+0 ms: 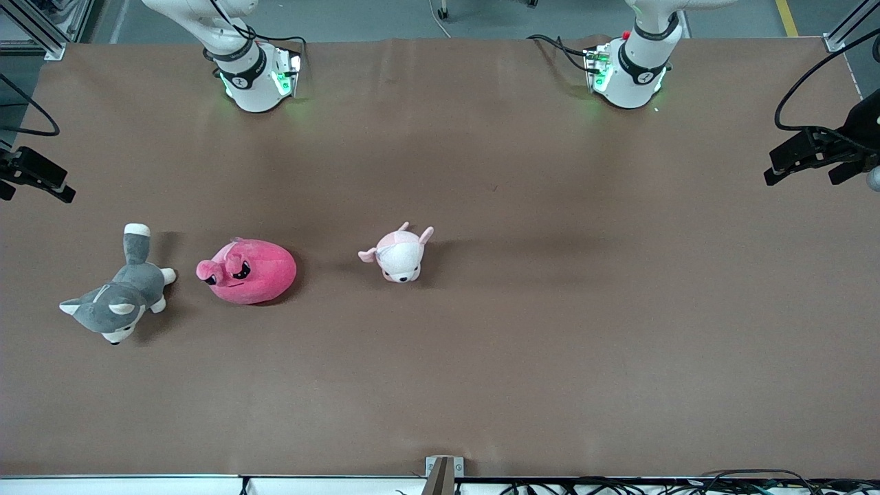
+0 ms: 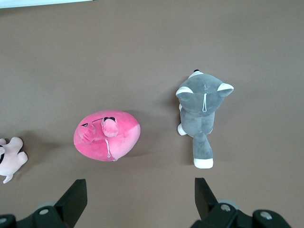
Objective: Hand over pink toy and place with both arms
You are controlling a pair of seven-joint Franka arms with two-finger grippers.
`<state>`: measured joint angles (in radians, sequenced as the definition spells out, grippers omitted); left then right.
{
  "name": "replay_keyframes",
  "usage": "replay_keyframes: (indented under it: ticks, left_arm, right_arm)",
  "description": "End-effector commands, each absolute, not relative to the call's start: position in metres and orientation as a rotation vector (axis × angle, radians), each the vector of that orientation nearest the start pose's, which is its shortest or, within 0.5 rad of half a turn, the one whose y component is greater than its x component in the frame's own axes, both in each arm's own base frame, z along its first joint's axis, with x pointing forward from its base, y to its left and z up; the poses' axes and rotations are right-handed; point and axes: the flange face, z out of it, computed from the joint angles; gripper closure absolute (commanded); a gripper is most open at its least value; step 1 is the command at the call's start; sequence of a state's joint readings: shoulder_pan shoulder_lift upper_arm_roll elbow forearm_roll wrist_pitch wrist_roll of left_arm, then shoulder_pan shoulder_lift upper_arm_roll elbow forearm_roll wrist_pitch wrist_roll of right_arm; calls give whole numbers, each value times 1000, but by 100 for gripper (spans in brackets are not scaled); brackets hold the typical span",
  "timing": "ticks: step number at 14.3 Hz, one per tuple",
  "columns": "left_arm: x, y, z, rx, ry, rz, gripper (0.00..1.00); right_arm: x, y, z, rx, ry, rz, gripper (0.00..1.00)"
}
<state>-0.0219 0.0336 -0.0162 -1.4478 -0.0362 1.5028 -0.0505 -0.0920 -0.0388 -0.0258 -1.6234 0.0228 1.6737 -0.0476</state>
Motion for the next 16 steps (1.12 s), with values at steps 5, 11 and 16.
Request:
replay_keyframes:
  ticks: [5, 11, 16]
  left_arm:
    - [554, -23, 662, -3178, -15, -51, 0]
    - [554, -23, 662, -3178, -18, -51, 0]
    - [554, -23, 661, -3178, -18, -49, 0]
  right_arm:
    - [540, -54, 631, -3142, 65, -123, 0]
    - [541, -47, 631, -3140, 65, -125, 0]
    - [541, -48, 632, -3144, 63, -130, 0]
